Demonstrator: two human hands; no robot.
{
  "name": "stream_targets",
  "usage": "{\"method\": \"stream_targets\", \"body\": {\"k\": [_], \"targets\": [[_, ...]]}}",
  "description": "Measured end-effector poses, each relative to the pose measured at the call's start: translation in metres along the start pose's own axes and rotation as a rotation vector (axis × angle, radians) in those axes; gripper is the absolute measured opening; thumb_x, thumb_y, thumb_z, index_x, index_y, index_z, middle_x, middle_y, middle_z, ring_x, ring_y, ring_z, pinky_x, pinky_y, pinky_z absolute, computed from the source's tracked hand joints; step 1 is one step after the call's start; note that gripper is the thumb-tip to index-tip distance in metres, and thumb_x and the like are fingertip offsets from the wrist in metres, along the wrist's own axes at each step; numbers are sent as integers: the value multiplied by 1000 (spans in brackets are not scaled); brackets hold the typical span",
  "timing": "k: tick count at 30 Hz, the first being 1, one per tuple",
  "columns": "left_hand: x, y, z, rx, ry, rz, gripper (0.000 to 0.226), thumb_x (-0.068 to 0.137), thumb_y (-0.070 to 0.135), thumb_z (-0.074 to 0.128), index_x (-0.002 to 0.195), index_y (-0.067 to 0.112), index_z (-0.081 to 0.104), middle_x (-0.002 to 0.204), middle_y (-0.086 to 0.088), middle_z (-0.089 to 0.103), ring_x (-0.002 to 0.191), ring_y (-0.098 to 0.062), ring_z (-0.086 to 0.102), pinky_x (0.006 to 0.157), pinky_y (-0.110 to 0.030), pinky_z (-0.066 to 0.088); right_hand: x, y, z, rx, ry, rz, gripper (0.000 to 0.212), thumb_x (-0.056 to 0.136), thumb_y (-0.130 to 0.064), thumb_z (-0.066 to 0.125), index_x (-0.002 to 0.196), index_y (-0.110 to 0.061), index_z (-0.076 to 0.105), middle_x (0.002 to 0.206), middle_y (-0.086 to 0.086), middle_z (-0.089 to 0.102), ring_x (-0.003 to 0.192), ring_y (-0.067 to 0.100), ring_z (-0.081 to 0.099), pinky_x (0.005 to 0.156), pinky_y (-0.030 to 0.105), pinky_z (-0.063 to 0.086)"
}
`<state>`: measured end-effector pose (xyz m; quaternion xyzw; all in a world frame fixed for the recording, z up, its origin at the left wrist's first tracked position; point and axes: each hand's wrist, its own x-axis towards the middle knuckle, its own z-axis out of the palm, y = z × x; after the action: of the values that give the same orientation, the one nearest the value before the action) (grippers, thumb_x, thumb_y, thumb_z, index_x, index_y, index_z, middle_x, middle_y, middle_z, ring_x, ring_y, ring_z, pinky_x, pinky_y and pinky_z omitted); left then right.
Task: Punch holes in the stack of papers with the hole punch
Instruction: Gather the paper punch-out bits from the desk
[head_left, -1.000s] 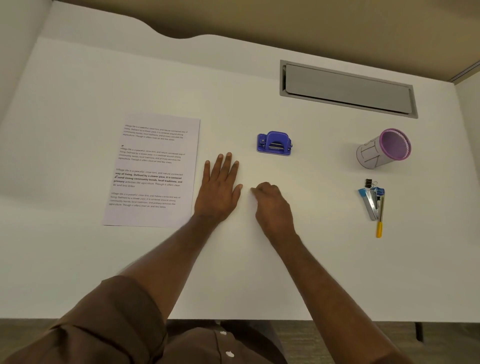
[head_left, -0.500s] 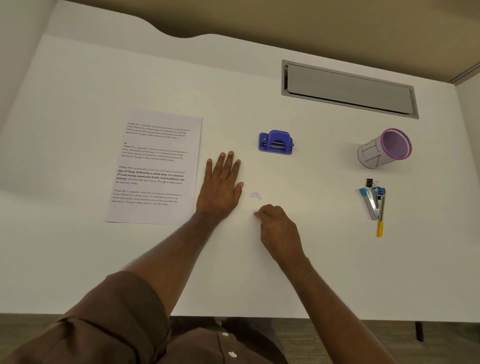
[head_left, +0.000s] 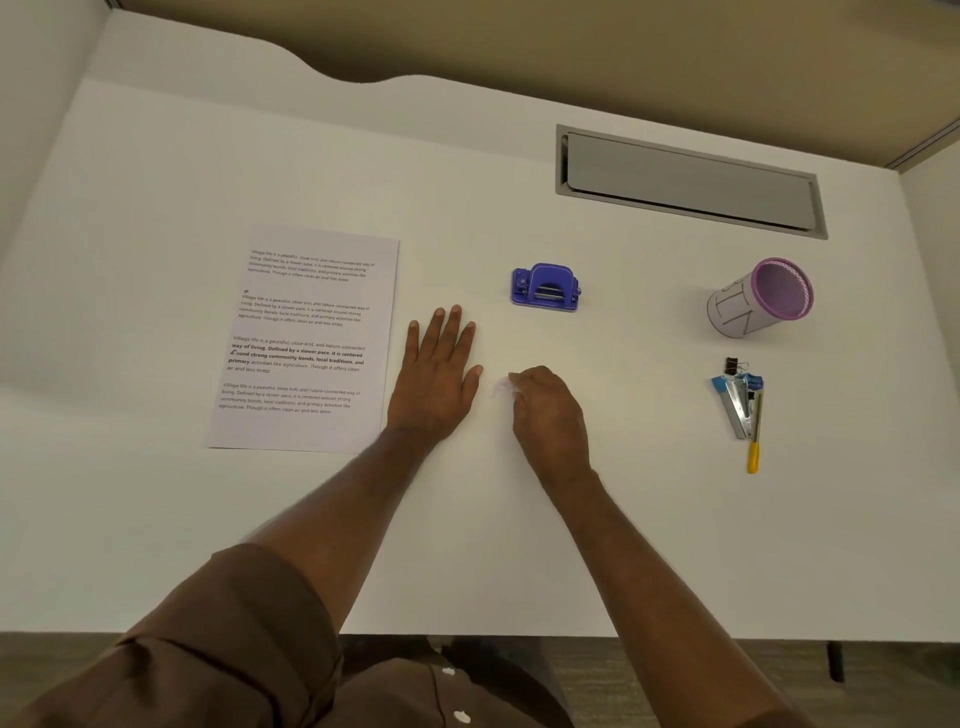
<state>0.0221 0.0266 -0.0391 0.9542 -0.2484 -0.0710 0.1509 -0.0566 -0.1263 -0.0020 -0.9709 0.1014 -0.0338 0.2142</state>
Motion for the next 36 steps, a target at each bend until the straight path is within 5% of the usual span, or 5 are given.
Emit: {"method": "stream_targets", "body": {"k": [5, 16, 27, 32, 36], "targets": [[0, 2, -1, 10, -1, -4, 64, 104, 42, 8, 159, 14, 20, 169, -10, 10, 157, -28, 5, 127, -51, 7, 5, -15, 6, -174, -113, -123, 21, 95, -19, 60, 107, -5, 69, 109, 12, 66, 99, 28, 61, 71, 41, 59], [0, 3, -3, 22, -23, -9, 60, 106, 40, 14, 160, 14, 16, 170, -9, 5, 157, -28, 1, 127, -51, 5, 11, -21, 13, -220, -179, -97, 19, 80, 9, 64, 97, -1, 67, 96, 17, 65, 87, 34, 63, 66, 45, 57], [-1, 2, -4, -22, 0, 10, 61, 104, 41, 15, 159, 13, 22, 169, -10, 11, 157, -28, 6, 127, -52, 7, 13, -27, 16, -205, -160, -103, 43, 82, -2, 69, 121, -12, 53, 99, 12, 64, 86, 28, 61, 64, 42, 58], [-1, 1, -3, -45, 35, 21, 61, 105, 40, 16, 156, 12, 29, 167, -11, 19, 156, -29, 13, 127, -53, 11, 25, -22, 8, -38, -60, 52, 18, 83, 3, 53, 93, -11, 58, 82, 10, 62, 74, 28, 59, 63, 39, 50], [-1, 0, 0, -30, 39, 24, 57, 105, 37, 22, 156, 12, 30, 167, -10, 19, 156, -29, 14, 126, -54, 12, 35, -1, -11, 550, 40, 526, 30, 68, 6, 64, 64, -16, 44, 65, 6, 55, 63, 26, 57, 60, 35, 47]]}}
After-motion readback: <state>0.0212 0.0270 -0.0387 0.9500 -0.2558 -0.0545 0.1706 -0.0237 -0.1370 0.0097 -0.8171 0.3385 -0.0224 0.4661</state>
